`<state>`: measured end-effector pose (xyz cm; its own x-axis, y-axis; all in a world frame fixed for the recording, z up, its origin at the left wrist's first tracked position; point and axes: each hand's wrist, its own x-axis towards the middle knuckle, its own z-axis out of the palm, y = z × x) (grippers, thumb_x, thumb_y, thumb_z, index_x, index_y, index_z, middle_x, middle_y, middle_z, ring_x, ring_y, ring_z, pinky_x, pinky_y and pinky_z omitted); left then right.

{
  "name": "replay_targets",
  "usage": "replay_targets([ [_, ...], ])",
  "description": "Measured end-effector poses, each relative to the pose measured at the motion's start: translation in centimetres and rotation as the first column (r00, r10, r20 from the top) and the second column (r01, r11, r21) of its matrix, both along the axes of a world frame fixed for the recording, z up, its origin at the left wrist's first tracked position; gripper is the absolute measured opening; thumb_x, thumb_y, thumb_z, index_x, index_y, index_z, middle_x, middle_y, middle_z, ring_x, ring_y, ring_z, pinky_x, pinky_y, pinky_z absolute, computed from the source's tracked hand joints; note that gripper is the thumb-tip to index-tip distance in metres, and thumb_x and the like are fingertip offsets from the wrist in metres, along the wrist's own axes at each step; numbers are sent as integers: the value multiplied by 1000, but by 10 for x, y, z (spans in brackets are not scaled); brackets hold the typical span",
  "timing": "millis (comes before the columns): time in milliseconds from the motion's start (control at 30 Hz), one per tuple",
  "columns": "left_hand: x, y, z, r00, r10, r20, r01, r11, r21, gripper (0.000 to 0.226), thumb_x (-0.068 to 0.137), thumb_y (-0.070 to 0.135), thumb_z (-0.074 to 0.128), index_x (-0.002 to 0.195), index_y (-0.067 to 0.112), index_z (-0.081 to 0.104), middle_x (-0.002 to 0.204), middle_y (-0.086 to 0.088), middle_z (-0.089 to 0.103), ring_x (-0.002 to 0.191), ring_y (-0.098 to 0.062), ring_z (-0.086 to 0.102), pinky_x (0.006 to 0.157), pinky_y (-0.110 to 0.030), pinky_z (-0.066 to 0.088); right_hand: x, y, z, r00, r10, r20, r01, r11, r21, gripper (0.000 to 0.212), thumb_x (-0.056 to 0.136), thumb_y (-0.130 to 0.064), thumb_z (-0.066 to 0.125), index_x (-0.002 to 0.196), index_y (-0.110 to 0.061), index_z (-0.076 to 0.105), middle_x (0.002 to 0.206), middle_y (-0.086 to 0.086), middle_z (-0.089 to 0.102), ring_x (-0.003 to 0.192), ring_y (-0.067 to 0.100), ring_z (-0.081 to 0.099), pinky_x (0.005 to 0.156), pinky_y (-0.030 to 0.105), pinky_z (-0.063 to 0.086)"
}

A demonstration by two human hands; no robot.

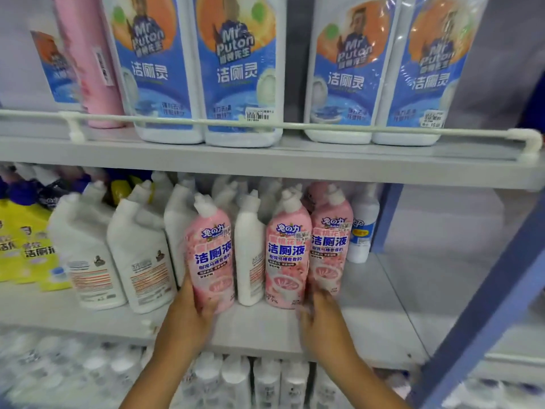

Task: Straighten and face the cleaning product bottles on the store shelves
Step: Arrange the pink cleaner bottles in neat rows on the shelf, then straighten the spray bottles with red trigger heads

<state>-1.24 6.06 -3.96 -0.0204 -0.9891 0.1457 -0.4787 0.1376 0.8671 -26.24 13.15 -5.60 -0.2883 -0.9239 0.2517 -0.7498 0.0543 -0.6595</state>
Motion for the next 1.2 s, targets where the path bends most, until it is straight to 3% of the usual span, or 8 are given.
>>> replay_targets([
  [100, -5, 30, -18, 991, 72, -112, -67, 997, 45, 81, 84, 22, 81, 149, 41, 37, 139, 3, 54, 130, -19, 54, 107, -48, 47, -3, 23, -10, 996, -1, -93, 9, 996, 86, 73, 96, -42, 59, 158, -24, 26, 155, -10, 36, 143, 12, 35, 118, 22, 29],
  [267, -50, 82, -3, 921, 28, -389, -9, 999, 49, 72, 83, 16, 81, 144, 32, 47, 136, 3, 57, 126, -13, 55, 110, -38, 44, -18, 46, 17, 889, -42, 457, 38, 999, 18, 55, 96, -28, 67, 145, -35, 43, 143, -16, 49, 129, -2, 49, 114, 28, 42],
  [433, -89, 99, 9, 885, -178, -430, 229, 971, 70, 61, 73, 44, 74, 129, 46, 51, 134, 19, 59, 122, 2, 57, 104, -31, 45, -37, 92, 34, 779, -82, 622, 93, 996, 15, 49, 96, -31, 67, 140, -41, 49, 133, -22, 58, 117, -11, 57, 88, 13, 52],
  [633, -153, 150, 23, 818, -337, -466, 400, 916, 39, 50, 69, 39, 72, 118, 35, 65, 122, 20, 71, 112, 0, 67, 94, -28, 52, -79, 159, 50, 673, -80, 735, 127, 992, -8, 43, 89, -35, 70, 130, -35, 58, 123, -15, 71, 117, 10, 66, 102, 33, 53],
  [767, -209, 196, 35, 760, -454, -465, 502, 864, -22, 21, 82, 38, 77, 102, 41, 73, 117, 9, 75, 106, -10, 72, 80, -13, 54, -125, 213, 55, 647, -44, 762, 103, 994, -29, 34, 93, -29, 72, 125, -28, 63, 119, -6, 74, 115, 17, 68, 100, 39, 54],
  [933, -300, 255, 49, 694, -537, -479, 562, 821, -106, 27, 80, 19, 82, 98, 37, 74, 112, 2, 77, 102, -15, 74, 81, -18, 57, -214, 284, 62, 655, -66, 752, 232, 966, -117, 58, 72, -44, 73, 124, -21, 64, 115, -1, 75, 110, 27, 68, 96, 45, 55],
  [1100, -408, 296, 46, 689, -544, -480, 578, 811, -89, 27, 80, 24, 87, 104, 27, 73, 113, 0, 76, 97, -10, 73, 80, -13, 54, -319, 359, 74, 631, -137, 764, 369, 919, -140, 32, 90, -17, 74, 120, -19, 65, 110, -1, 77, 111, 27, 69, 97, 48, 55],
  [1200, -460, 312, 45, 701, -535, -471, 574, 815, -72, 35, 75, 26, 73, 110, 21, 68, 113, 3, 76, 97, -6, 72, 80, -12, 53, -368, 391, 79, 616, -169, 769, 397, 910, -119, 31, 90, -20, 68, 120, -23, 66, 109, -5, 77, 109, 21, 69, 97, 43, 56],
])
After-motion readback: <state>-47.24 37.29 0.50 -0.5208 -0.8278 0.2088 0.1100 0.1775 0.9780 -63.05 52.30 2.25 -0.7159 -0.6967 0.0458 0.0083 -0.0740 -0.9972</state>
